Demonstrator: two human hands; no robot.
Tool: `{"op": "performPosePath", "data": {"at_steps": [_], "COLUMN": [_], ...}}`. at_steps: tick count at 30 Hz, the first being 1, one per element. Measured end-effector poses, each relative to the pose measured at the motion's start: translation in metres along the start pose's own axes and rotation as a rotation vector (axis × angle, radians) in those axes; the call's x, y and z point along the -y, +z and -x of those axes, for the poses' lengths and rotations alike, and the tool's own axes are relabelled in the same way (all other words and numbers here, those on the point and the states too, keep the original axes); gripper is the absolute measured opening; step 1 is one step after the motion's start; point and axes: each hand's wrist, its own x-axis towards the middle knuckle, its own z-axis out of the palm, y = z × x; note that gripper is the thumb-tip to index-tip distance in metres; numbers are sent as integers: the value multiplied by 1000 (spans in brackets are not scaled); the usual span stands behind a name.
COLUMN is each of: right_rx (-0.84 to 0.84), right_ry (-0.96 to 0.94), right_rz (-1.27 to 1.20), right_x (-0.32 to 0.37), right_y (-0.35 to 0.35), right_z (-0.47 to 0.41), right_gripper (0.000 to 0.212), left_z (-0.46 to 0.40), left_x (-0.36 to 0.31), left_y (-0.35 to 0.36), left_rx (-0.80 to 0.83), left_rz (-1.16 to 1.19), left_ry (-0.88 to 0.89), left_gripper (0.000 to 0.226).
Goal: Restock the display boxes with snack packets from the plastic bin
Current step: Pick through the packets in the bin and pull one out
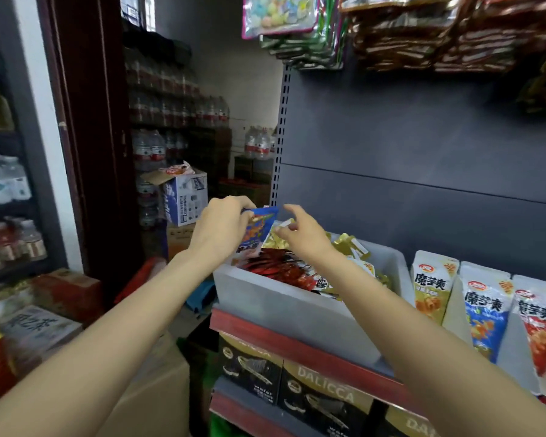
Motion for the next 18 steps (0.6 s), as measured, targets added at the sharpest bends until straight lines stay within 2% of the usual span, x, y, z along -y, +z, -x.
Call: {"op": "performPosePath", "data": {"at_steps": [2,6,10,12,13,16,17,18], "right_rx": [27,10,-81,-123,-147,-168,-165,-166], "right_ry": [9,-114,-73,-78,-92,-111,-116,-118], "right_rz": [-72,-131,-212,-211,-145,134,223,300], "right_x": [-5,-27,-45,-50,-54,-62,-63,-65], "right_y": [-12,-37,-73,-92,-101,-129,-138,-146], "right_z": [5,21,44,59,66,83,90,96], "right_gripper": [45,11,16,18,18,12,8,5], "left_z": [3,6,1,2,5,11,13,16], "left_x": [-10,-36,-52,-64,-72,-101,-113,-125], "left_y": [-4,0,25,41,47,63,68,71], "left_rx": [-67,-70,20,65,67,93,155,216], "left_rz": [86,255,514,571,533,342,299,272], "left_ry": [14,66,-77,-120,-90,217,292,334], "left_gripper": [18,16,13,13,20,57,59,53]}}
